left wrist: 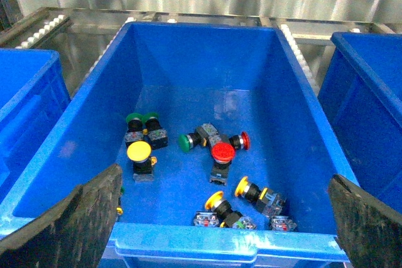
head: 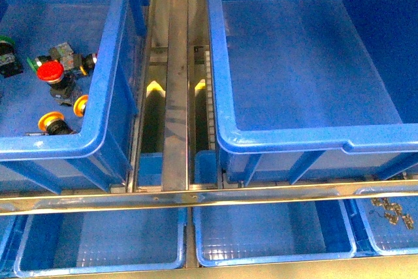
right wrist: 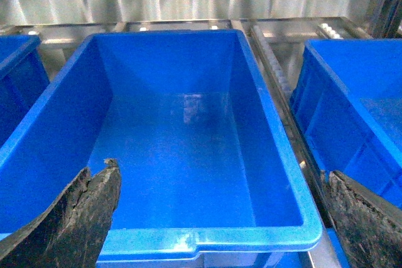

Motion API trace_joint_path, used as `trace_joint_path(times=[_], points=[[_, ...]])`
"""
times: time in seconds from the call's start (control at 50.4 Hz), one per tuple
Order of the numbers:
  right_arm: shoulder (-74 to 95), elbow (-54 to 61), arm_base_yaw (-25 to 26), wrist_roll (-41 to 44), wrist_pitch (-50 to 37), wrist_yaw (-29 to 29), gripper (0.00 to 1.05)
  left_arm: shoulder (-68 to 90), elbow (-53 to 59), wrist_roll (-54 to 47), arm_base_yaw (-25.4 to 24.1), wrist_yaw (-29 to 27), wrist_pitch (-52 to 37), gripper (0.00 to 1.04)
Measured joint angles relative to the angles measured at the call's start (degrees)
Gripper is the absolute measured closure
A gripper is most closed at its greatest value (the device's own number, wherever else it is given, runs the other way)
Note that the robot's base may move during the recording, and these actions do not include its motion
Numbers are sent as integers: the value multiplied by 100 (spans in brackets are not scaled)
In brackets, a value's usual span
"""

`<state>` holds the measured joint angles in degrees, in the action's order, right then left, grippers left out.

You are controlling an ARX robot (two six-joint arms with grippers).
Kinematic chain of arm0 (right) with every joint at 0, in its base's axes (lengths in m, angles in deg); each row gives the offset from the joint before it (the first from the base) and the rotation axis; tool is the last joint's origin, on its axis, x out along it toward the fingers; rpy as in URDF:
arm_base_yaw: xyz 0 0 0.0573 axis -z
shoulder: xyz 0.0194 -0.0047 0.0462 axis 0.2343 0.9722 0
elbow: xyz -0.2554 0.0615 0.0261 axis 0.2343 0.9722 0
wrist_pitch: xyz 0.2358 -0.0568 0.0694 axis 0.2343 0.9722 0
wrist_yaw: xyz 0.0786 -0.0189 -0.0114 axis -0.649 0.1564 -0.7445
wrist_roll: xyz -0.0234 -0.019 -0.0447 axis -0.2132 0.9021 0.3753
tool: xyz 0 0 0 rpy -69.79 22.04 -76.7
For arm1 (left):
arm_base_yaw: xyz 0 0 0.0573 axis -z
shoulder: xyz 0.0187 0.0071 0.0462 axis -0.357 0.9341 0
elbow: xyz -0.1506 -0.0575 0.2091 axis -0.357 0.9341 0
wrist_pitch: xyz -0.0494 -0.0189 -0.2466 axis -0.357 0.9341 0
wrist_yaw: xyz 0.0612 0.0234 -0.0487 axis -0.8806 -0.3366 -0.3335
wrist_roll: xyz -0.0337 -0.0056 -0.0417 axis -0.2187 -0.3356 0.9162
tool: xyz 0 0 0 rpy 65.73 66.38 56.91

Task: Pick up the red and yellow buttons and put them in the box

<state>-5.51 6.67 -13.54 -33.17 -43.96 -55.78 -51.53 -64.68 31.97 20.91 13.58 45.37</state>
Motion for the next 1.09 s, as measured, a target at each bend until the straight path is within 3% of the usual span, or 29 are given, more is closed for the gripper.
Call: trace_joint_path(times=[1.091], points=[[0, 0, 0, 0, 0, 0, 6, 0, 0, 0, 0, 0, 0, 8]])
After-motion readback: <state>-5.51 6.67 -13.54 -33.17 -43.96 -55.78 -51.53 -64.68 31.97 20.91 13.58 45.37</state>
